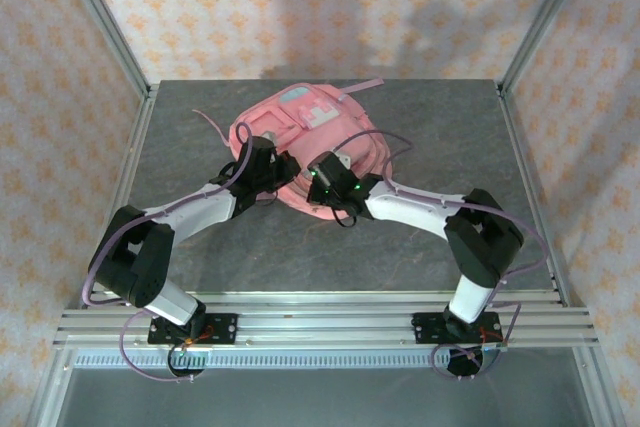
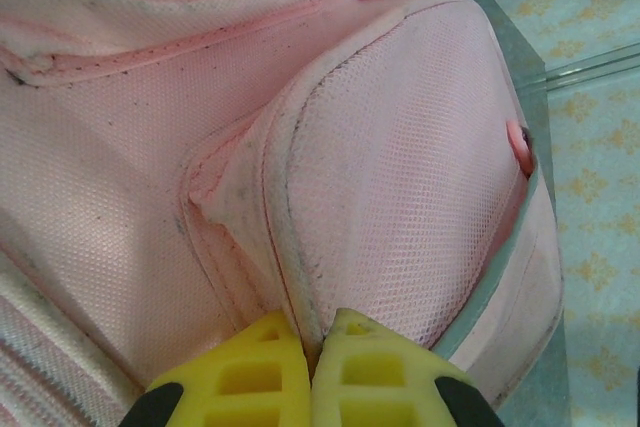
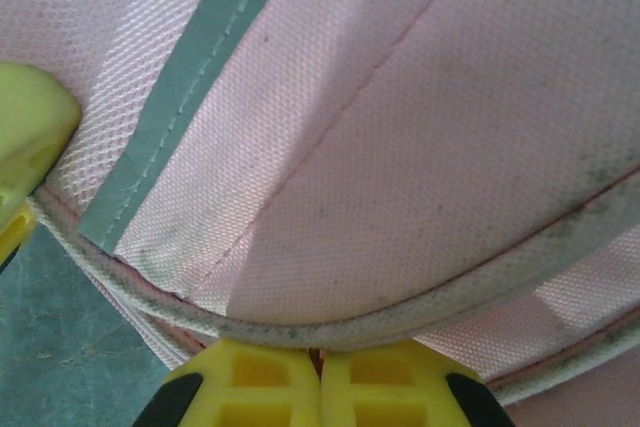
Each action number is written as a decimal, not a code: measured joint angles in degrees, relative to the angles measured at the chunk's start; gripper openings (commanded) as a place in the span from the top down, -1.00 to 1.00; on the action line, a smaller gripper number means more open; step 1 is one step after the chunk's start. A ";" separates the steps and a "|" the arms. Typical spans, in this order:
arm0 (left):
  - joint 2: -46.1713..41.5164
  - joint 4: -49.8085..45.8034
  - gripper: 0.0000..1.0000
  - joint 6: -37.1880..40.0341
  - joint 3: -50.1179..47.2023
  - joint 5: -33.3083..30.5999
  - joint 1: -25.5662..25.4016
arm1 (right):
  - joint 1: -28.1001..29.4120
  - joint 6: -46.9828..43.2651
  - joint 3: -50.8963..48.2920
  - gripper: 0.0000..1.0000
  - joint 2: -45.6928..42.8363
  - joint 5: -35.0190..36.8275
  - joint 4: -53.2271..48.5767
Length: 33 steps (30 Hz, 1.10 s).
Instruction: Pack books, pencil case, and school supplies into a backpack
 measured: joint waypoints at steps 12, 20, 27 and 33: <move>0.04 -1.57 1.00 4.20 1.09 2.14 -0.04 | -5.60 -6.75 -8.15 1.00 -9.97 3.21 -0.87; 4.79 -8.92 1.00 8.68 8.68 2.12 0.85 | -3.19 -10.51 -7.89 1.00 -8.90 4.87 -0.15; 10.84 -15.19 0.84 14.43 18.10 -0.17 3.96 | 2.36 -11.61 -2.89 1.00 -1.60 5.18 2.62; 9.29 -13.75 0.19 16.22 18.21 -3.23 4.70 | 4.09 -11.76 1.68 1.00 1.92 1.73 3.74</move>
